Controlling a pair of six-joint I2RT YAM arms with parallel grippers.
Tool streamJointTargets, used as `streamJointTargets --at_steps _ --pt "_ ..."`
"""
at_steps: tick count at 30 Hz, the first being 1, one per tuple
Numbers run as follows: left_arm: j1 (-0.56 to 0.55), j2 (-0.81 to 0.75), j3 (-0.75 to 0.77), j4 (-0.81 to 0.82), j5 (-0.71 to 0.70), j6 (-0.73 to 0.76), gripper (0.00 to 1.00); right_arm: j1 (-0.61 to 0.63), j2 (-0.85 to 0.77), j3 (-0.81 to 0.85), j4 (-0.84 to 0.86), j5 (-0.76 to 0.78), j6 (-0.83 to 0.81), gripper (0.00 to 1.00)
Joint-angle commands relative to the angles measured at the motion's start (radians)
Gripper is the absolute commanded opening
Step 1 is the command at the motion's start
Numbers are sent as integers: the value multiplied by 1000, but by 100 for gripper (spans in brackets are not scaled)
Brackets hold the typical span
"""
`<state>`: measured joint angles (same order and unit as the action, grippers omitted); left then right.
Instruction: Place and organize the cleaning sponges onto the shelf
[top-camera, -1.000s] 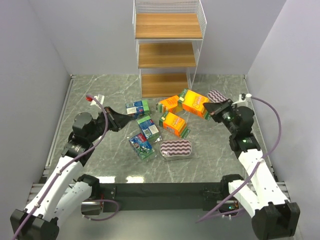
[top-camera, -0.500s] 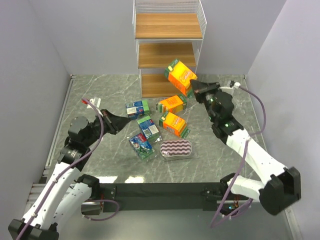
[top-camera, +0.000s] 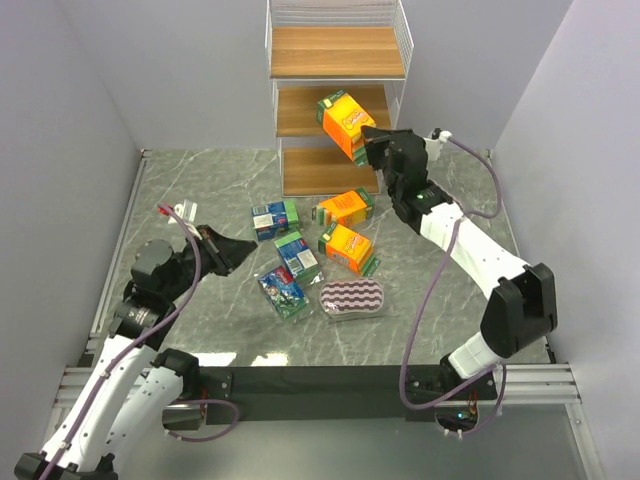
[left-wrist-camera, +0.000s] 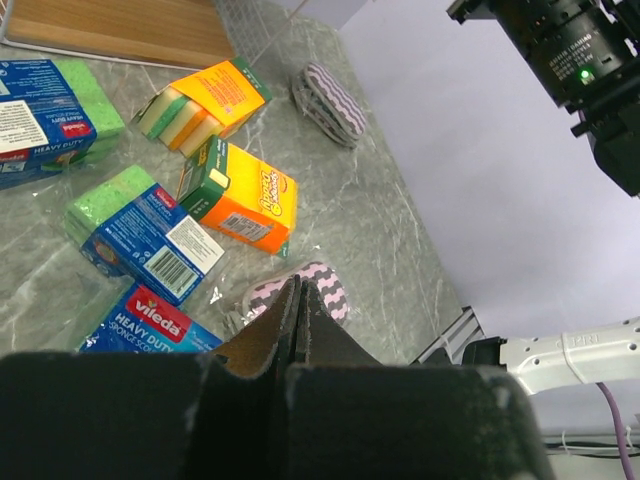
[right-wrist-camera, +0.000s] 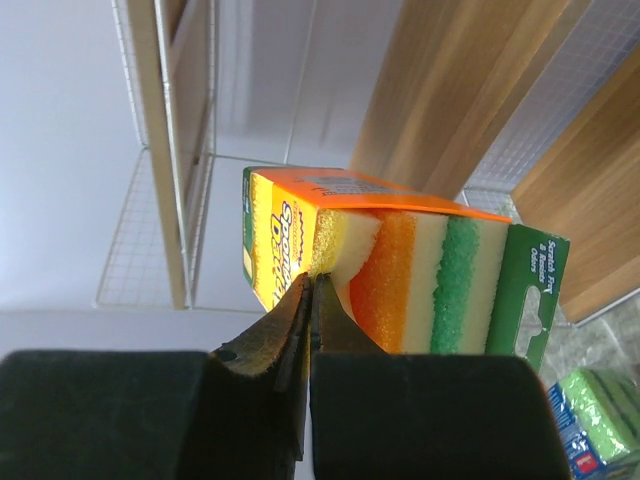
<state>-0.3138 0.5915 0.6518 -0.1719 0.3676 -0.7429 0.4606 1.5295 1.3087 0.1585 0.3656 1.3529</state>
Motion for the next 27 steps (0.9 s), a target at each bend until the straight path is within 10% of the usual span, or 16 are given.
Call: streamJointTargets --at_steps 1,27 --pt "-2 -21 46 -14 -18 27 1 3 9 67 21 50 -1 0" --pt "-2 -71 28 -51 -45 16 1 -20 221 150 208 173 18 0"
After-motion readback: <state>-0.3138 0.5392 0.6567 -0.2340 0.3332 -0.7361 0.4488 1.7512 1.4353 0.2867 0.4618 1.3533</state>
